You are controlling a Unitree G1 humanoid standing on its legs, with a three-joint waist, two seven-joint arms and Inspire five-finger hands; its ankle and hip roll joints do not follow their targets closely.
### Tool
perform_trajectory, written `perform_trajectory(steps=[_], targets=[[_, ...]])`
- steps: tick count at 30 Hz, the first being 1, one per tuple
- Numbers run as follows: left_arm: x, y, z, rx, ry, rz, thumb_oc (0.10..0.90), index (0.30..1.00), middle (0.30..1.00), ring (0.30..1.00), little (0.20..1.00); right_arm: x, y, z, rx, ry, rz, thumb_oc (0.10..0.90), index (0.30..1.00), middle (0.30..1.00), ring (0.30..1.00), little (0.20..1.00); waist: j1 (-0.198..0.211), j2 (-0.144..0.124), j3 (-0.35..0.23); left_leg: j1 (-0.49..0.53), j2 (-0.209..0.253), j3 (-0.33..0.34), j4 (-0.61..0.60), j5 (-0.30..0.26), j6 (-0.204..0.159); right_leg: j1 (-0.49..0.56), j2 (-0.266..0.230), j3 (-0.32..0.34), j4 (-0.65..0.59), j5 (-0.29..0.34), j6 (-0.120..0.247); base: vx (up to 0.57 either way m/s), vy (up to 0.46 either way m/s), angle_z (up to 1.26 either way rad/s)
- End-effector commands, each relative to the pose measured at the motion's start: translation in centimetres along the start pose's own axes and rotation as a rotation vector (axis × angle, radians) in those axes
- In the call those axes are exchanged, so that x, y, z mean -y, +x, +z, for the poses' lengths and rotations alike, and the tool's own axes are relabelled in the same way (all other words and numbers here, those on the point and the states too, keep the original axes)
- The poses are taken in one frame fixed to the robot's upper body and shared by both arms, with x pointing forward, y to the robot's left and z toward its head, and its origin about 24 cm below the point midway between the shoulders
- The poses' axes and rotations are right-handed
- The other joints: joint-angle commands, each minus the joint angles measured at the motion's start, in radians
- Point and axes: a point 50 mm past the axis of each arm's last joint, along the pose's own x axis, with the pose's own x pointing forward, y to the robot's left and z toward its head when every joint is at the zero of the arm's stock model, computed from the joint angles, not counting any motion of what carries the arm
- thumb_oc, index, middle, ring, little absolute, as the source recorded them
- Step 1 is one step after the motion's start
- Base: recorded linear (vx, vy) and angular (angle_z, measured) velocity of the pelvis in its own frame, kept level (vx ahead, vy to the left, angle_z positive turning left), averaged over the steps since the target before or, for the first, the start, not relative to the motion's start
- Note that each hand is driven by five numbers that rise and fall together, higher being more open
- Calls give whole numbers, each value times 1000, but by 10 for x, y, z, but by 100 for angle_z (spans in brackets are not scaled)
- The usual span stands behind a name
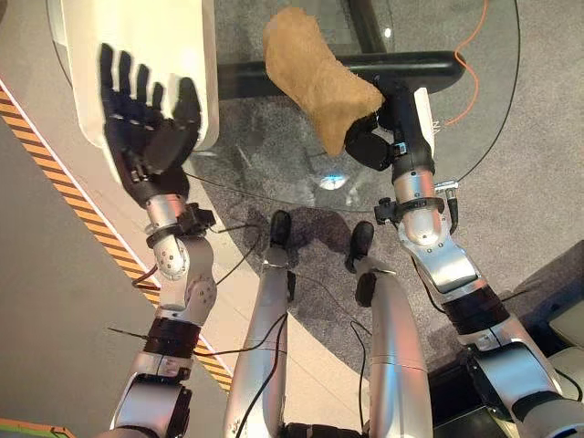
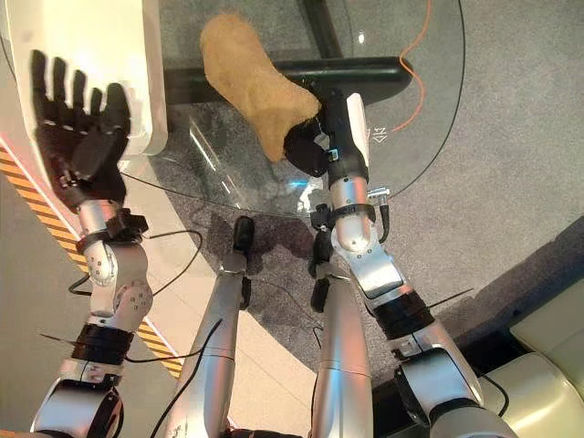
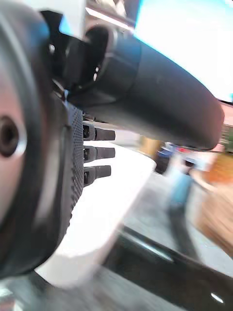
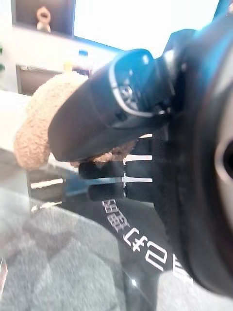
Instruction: Wipe the table with a cloth and put it in the basket.
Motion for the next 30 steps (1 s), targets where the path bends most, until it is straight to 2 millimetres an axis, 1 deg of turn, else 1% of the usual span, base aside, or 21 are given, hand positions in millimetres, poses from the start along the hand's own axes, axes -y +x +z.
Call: perform_trajectory(steps=[1,5,11,20,26,27,30], targets=[[21,9,32,138,-108,-148,800,900,900,900,900,9,-3,94,497,189,-15,100,300,300,300,200,-14,17,-26,57,-64,86,-70,19,112,73,30,3,-43,-1,31,0,0,0],[29,8,28,89,-183,-216,800,900,900,900,900,11,-7,100,542,206,6,100,300,300,300,200,-24,18,-26,62,-63,90,-70,18,113,74,27,5,-47,4,34,0,0,0],[39,8,19,-4,-359,-306,800,900,900,900,900,11,-10,105,581,229,27,100,300,300,300,200,-35,17,-26,73,-61,97,-74,18,113,82,27,9,-54,9,38,0,0,0],[64,12,14,-88,-579,-437,800,900,900,900,900,7,-8,114,618,247,69,100,300,300,300,200,-49,16,-26,81,-57,106,-82,19,110,86,26,17,-69,15,41,0,0,0],[79,12,12,-123,-671,-504,800,900,900,900,900,2,-8,120,640,264,103,100,300,300,300,200,-55,14,-26,82,-55,110,-85,18,108,86,27,19,-75,15,40,-2,0,-1],[83,12,12,-129,-679,-521,800,900,900,900,900,1,-7,122,646,267,107,100,300,300,300,200,-55,14,-26,81,-55,110,-86,19,108,85,27,19,-74,15,39,-10,-2,-4],[87,13,13,-137,-677,-523,800,900,900,900,900,0,-8,124,657,274,108,100,300,300,300,200,-56,13,-26,84,-55,110,-90,20,107,88,27,19,-78,15,41,-3,-2,-2]])
